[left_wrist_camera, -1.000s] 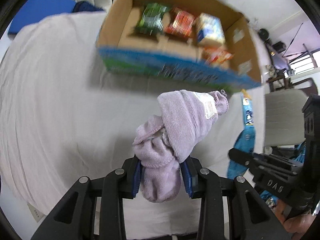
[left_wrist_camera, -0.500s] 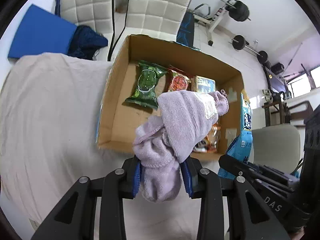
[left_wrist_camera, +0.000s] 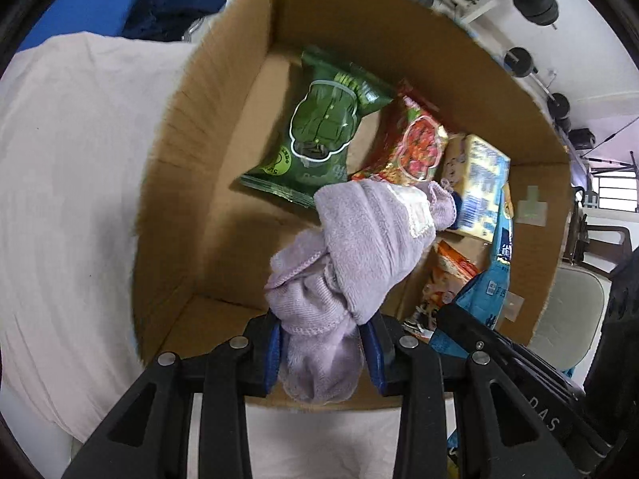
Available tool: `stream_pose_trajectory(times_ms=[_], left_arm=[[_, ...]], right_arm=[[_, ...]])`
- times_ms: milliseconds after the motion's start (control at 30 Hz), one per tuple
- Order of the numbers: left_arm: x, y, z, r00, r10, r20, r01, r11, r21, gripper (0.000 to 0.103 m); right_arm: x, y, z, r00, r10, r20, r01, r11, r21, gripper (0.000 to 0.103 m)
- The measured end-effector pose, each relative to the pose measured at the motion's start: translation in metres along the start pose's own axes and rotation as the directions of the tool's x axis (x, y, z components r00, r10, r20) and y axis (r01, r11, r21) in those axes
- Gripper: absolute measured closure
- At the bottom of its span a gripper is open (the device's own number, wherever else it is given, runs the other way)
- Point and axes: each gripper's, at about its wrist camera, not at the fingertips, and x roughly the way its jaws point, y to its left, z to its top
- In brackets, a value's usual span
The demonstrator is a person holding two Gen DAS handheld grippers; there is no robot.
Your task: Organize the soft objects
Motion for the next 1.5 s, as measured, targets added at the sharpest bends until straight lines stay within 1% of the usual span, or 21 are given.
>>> stream_pose_trajectory(times_ms=[167, 200, 267, 333, 367, 400, 433, 600, 767, 833, 867, 933, 967, 1000, 1033, 1100, 1167, 1200, 1267, 1367, 1500], left_arm=[[0.02, -0.005, 0.008, 0.999, 0.005, -0.048, -0.005, 1.0, -0.002, 0.071], [0.022, -0.007, 0.009, 0.998, 0.013, -0.055, -0.012, 1.0, 0.003, 0.068], [0.024, -0.012, 0.011, 0.997, 0.042, -0.059, -0.041, 0.999, 0.023, 0.068], [0.023, -0.016, 0.01, 0.995, 0.076, -0.059, -0.074, 0.997, 0.034, 0.067], [0.021, -0.018, 0.009, 0.995, 0.083, -0.056, -0.081, 0.996, 0.038, 0.067], [0.019, -0.019, 0.009, 0.995, 0.091, -0.047, -0.089, 0.995, 0.043, 0.067], [0.017, -0.021, 0.008, 0.994, 0.107, -0.038, -0.105, 0.993, 0.047, 0.067], [0.01, -0.023, 0.005, 0.993, 0.109, -0.033, -0.108, 0.993, 0.04, 0.065], [0.0, -0.027, 0.0, 0.991, 0.137, 0.0, -0.137, 0.989, 0.055, 0.064], [-0.003, -0.025, -0.002, 0.99, 0.142, 0.012, -0.143, 0.988, 0.059, 0.06], [-0.004, -0.017, -0.003, 0.99, 0.14, 0.02, -0.141, 0.988, 0.062, 0.055], [-0.008, -0.019, -0.007, 0.989, 0.142, 0.036, -0.145, 0.987, 0.066, 0.052], [-0.011, -0.022, -0.009, 0.987, 0.151, 0.051, -0.154, 0.986, 0.071, 0.043], [-0.014, -0.022, -0.01, 0.985, 0.158, 0.064, -0.163, 0.984, 0.073, 0.034], [-0.018, -0.019, -0.01, 0.982, 0.171, 0.079, -0.177, 0.981, 0.074, 0.03], [-0.029, -0.017, -0.009, 0.972, 0.202, 0.116, -0.213, 0.973, 0.085, 0.02], [-0.037, -0.017, -0.014, 0.961, 0.229, 0.157, -0.245, 0.965, 0.094, 0.014], [-0.042, -0.017, -0.016, 0.955, 0.236, 0.178, -0.255, 0.962, 0.097, 0.011], [-0.047, -0.017, -0.021, 0.947, 0.248, 0.205, -0.272, 0.957, 0.1, 0.011], [-0.047, -0.017, -0.025, 0.94, 0.257, 0.223, -0.285, 0.953, 0.102, 0.01], [-0.046, -0.017, -0.03, 0.939, 0.255, 0.231, -0.285, 0.953, 0.104, 0.009]], right_arm=[[0.026, 0.0, 0.013, 0.998, -0.036, -0.043, 0.035, 0.999, -0.011, 0.085], [0.029, 0.001, 0.015, 0.998, -0.039, -0.053, 0.039, 0.999, -0.017, 0.084], [0.037, 0.0, 0.018, 0.996, -0.035, -0.085, 0.034, 0.999, -0.013, 0.081], [0.038, 0.0, 0.02, 0.996, -0.027, -0.086, 0.026, 1.0, -0.015, 0.07], [0.037, 0.0, 0.02, 0.996, -0.034, -0.08, 0.032, 0.999, -0.02, 0.057], [0.037, 0.001, 0.02, 0.996, -0.042, -0.073, 0.04, 0.999, -0.028, 0.049], [0.036, 0.0, 0.02, 0.996, -0.048, -0.069, 0.046, 0.998, -0.031, 0.047], [0.032, -0.002, 0.018, 0.995, -0.074, -0.061, 0.072, 0.997, -0.039, 0.047], [0.028, -0.004, 0.014, 0.994, -0.098, -0.045, 0.096, 0.994, -0.049, 0.047], [0.026, -0.003, 0.012, 0.992, -0.119, -0.033, 0.117, 0.991, -0.064, 0.047], [0.025, -0.003, 0.011, 0.992, -0.126, -0.026, 0.124, 0.99, -0.066, 0.047], [0.022, -0.003, 0.006, 0.988, -0.155, -0.005, 0.154, 0.985, -0.082, 0.046], [0.02, -0.002, 0.004, 0.984, -0.179, 0.009, 0.179, 0.98, -0.091, 0.045], [0.019, -0.001, 0.004, 0.98, -0.196, 0.024, 0.197, 0.976, -0.097, 0.038], [0.016, -0.002, 0.003, 0.979, -0.202, 0.036, 0.205, 0.973, -0.102, 0.033], [0.011, -0.001, -0.003, 0.971, -0.229, 0.066, 0.235, 0.965, -0.115, 0.01], [0.006, -0.001, -0.01, 0.966, -0.242, 0.089, 0.252, 0.961, -0.119, 0.001], [0.003, -0.002, -0.012, 0.962, -0.256, 0.098, 0.267, 0.956, -0.119, 0.001], [-0.001, -0.003, -0.015, 0.955, -0.274, 0.113, 0.286, 0.951, -0.115, 0.001], [0.002, -0.006, -0.017, 0.954, -0.278, 0.113, 0.289, 0.951, -0.106, 0.0], [-0.005, -0.009, -0.023, 0.952, -0.28, 0.12, 0.292, 0.952, -0.092, 0.0]])
